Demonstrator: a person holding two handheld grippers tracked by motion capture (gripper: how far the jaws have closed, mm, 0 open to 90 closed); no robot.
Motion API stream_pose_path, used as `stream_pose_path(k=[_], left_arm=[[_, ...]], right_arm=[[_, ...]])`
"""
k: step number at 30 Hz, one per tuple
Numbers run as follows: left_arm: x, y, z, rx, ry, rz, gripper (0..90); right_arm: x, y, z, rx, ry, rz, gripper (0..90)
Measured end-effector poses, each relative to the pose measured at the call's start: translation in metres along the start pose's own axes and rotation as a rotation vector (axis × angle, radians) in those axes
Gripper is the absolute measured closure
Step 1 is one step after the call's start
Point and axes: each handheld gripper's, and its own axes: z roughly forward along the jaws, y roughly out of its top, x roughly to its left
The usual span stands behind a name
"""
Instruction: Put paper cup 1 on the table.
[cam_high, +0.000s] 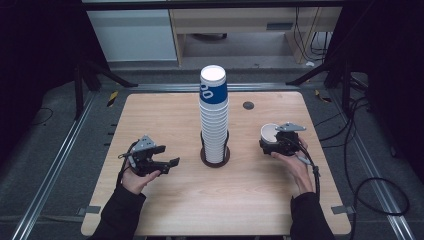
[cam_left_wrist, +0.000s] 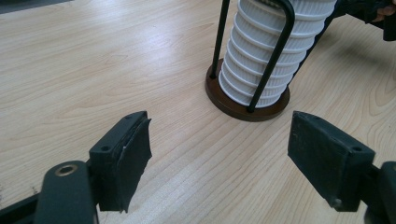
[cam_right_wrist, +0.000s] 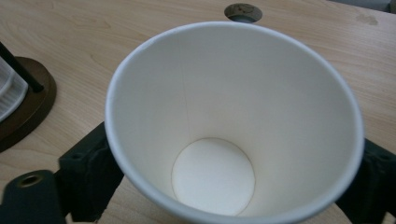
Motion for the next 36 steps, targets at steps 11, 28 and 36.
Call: stream_pose_path(k=[11, 28, 36], left_arm=[[-0.001, 0.0, -0.001, -0.005, -0.001, 0.002, 20.5], [0.0, 0.001, -0.004, -0.01, 0.001, 0.0, 20.8], [0.0, 0.001, -0.004, -0.009, 0.003, 0.0, 20.8]], right_arm=[[0.005, 0.006, -0.02, 0.013, -0.014, -0.016, 4.6], [0.012, 0.013, -0.07, -0.093, -0.026, 0.002, 6.0], [0.028, 0.032, -0.089, -0.206, 0.032, -0.016, 7.2]])
